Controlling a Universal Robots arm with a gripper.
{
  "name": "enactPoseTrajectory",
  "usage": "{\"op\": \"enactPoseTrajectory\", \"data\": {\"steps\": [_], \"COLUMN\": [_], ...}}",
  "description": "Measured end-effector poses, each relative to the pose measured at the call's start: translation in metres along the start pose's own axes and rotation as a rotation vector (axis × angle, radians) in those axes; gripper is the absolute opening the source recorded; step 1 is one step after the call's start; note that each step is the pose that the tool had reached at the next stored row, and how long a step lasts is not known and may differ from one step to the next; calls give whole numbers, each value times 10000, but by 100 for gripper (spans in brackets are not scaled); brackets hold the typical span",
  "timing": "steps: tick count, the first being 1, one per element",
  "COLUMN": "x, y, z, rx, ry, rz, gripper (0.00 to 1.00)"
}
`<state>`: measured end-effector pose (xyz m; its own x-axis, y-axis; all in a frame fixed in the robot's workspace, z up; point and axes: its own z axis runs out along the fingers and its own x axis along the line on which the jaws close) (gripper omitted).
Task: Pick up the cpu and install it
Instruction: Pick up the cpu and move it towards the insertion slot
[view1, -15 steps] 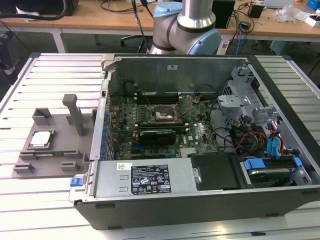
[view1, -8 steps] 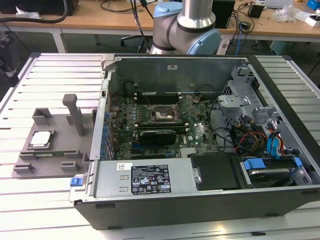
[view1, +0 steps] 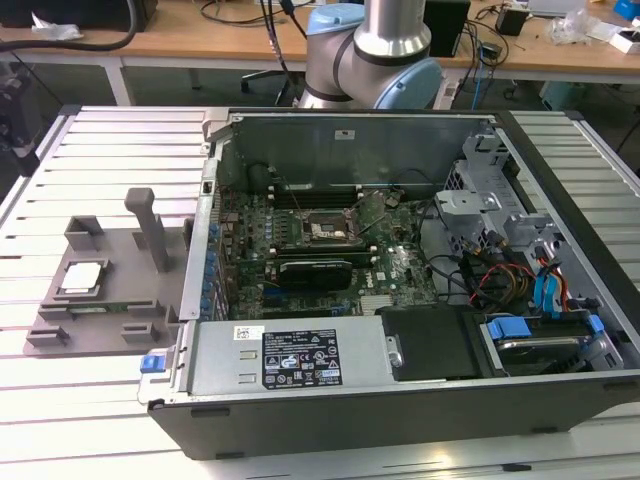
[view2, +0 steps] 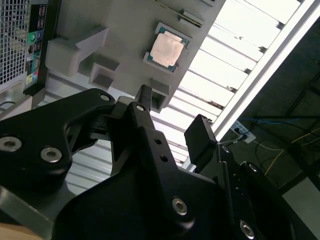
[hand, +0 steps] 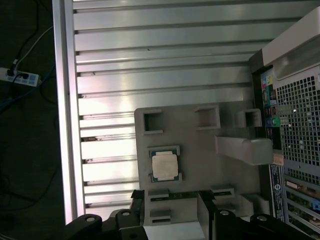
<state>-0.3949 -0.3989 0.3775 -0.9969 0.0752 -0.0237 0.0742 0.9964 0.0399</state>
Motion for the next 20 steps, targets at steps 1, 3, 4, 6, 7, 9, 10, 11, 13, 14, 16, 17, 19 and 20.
{"op": "enactPoseTrajectory", "data": {"steps": [1, 3, 4, 6, 7, 9, 10, 11, 13, 14, 16, 17, 19, 20], "x": [0, 0, 0, 1, 1, 1, 1, 1, 1, 1, 1, 1, 2, 2], "y": [0, 0, -1, -1, -1, -1, -1, -2, -2, -2, -2, -2, -2, -3], "z": [4, 14, 18, 25, 28, 34, 37, 39, 46, 48, 54, 57, 63, 68], "rx": [-1, 0, 0, 0, 0, 0, 0, 0, 0, 0, 0, 0, 0, -1], "ry": [-1, 0, 0, 0, 0, 0, 0, 0, 0, 0, 0, 1, 0, 0], "rz": [0, 0, 0, 0, 0, 0, 0, 0, 0, 0, 0, 0, 0, 0], "gripper": [54, 54, 54, 54, 54, 54, 54, 54, 54, 54, 54, 54, 54, 54]}}
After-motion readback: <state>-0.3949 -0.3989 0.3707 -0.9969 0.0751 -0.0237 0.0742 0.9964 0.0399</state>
